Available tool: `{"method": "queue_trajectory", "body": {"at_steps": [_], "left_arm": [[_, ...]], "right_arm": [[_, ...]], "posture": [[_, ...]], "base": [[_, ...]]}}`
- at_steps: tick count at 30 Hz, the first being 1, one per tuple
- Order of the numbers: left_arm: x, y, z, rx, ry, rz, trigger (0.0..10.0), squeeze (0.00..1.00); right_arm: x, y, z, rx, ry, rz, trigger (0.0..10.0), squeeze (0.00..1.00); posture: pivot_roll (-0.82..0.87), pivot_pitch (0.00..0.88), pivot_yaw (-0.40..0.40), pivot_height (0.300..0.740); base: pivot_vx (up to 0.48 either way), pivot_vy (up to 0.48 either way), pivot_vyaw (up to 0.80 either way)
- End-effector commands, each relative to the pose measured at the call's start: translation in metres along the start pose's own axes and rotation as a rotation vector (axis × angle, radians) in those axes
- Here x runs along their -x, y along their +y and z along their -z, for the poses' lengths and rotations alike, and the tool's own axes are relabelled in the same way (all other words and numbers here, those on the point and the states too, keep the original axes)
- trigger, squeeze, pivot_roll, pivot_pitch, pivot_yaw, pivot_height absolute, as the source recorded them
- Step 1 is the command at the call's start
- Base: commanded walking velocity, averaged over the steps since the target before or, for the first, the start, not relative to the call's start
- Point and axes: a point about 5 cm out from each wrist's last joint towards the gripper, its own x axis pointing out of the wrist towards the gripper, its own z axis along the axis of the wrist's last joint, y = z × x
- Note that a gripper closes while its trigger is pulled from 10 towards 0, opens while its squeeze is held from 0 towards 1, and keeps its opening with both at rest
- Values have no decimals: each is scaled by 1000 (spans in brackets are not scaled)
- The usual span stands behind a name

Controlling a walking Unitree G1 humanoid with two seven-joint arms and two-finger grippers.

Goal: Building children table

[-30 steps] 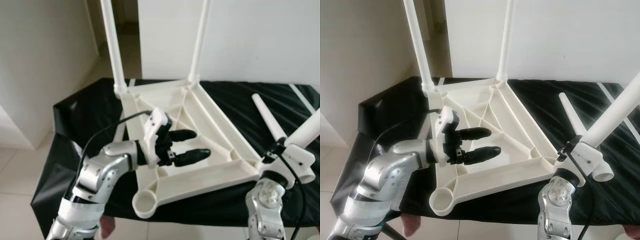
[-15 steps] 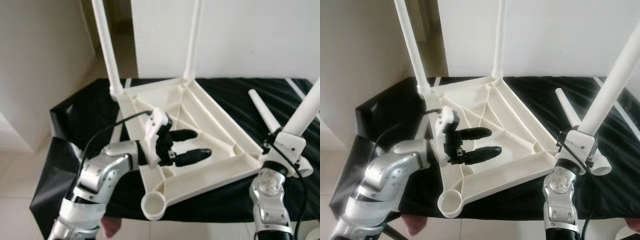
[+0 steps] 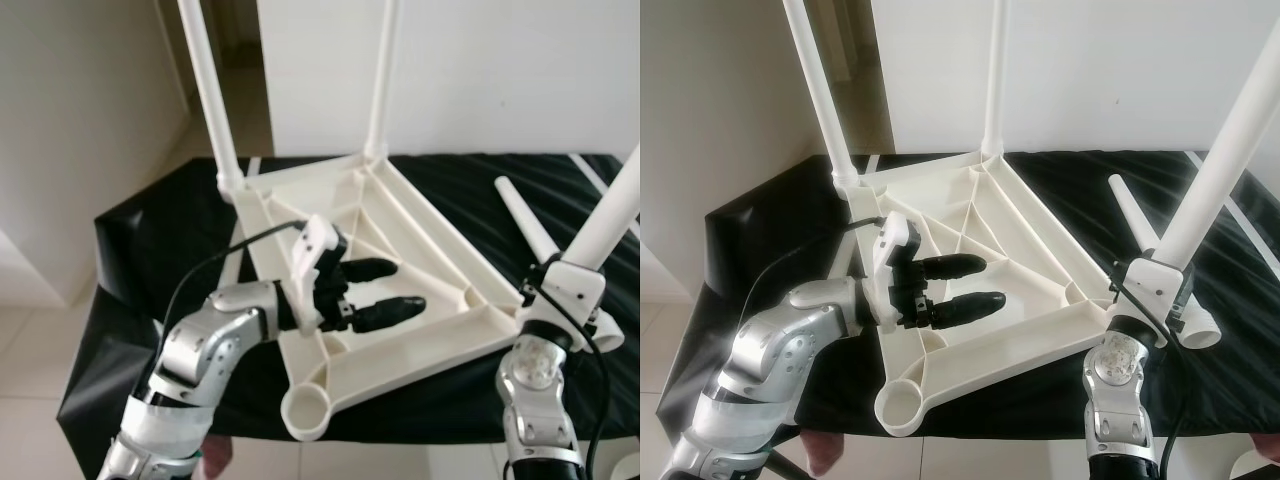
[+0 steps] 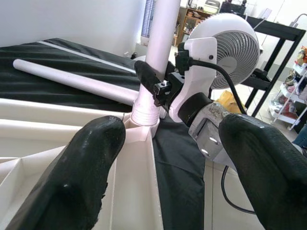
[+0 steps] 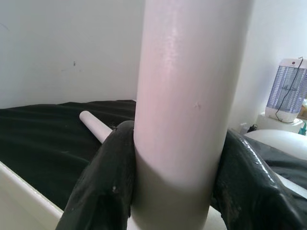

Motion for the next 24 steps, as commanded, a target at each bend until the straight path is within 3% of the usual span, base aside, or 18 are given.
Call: {"method": "queue_trajectory", "body": {"at_steps": [1,10,17,18,19,20,24], "left_arm": [[0,2,-5,-17,-8,-20,10000,0],[0,2,-5,-16,-9,-16,10000,0],[0,2,-5,-16,-9,-15,10000,0],[0,2,-5,-16,-9,-16,10000,0],[0,2,-5,-16,-9,-16,10000,0],[0,2,-5,-16,-8,-16,10000,0],[-1,2,-4,-14,-10,-17,10000,0]], "right_arm": [[17,-11,47,117,232,-1,10000,0],[16,-15,48,-7,292,79,10000,0],[14,-14,46,-14,285,76,10000,0],[13,-15,45,-24,280,75,10000,275],[13,-15,45,-24,280,75,10000,275],[12,-15,43,-37,264,60,10000,1000],[7,-19,38,-46,221,40,10000,1000]], "posture": [[-10,0,28,740],[-14,0,34,740],[-13,0,33,740],[-12,0,32,740],[-12,0,32,740],[-13,0,32,740],[-13,0,31,740]], "base": [[0,0,0],[0,0,0],[0,0,0],[0,0,0],[0,0,0],[0,0,0],[0,0,0]]}}
